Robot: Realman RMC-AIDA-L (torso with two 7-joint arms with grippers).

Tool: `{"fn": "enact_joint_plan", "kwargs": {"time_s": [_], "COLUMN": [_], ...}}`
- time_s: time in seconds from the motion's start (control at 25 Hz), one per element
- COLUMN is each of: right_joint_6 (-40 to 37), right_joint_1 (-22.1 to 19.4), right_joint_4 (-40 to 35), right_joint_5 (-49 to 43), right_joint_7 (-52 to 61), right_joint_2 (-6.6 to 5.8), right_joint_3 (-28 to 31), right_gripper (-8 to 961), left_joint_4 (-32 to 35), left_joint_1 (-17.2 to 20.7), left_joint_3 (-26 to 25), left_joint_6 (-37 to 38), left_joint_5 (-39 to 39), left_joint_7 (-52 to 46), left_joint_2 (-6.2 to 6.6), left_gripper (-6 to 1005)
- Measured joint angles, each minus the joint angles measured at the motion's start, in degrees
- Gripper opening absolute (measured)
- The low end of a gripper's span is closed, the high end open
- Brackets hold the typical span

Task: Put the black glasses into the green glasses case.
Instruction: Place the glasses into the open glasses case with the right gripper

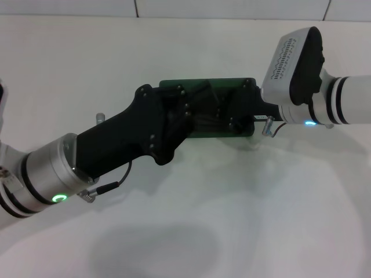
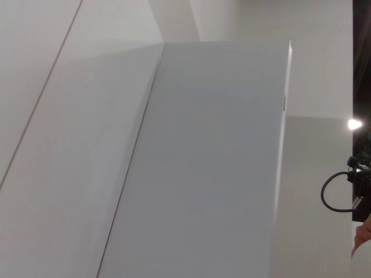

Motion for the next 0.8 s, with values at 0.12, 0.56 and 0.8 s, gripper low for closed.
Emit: {"fn": "enact_joint_plan", "kwargs": {"time_s": [0.12,0.56,0.8], "right_joint_6": [0.4,0.0,0.3], "right_joint_1": [0.0,0.0,0.1], "right_joint_4": [-0.3,-0.8,-1.3], "right_joint_5": [0.0,0.0,-1.3], "right_joint_7": [-0.1,-0.5,-0.6], "right_joint_2": [0.00,0.00,0.00], "right_joint_3": [-0.2,-0.6,-1.5], "right_gripper": [72,62,65], "left_joint_4": [0.0,0.0,0.0], "left_joint_1": [0.0,0.0,0.0], "left_joint_3": [0.0,0.0,0.0], "left_joint_6": [-0.1,-0.3,-0.6], "left_joint_5": [0.0,0.0,0.0], "left_joint_7": [0.0,0.0,0.0], "left_joint_2": [-0.02,0.03,0.06], "left_gripper": [79,80,80]}}
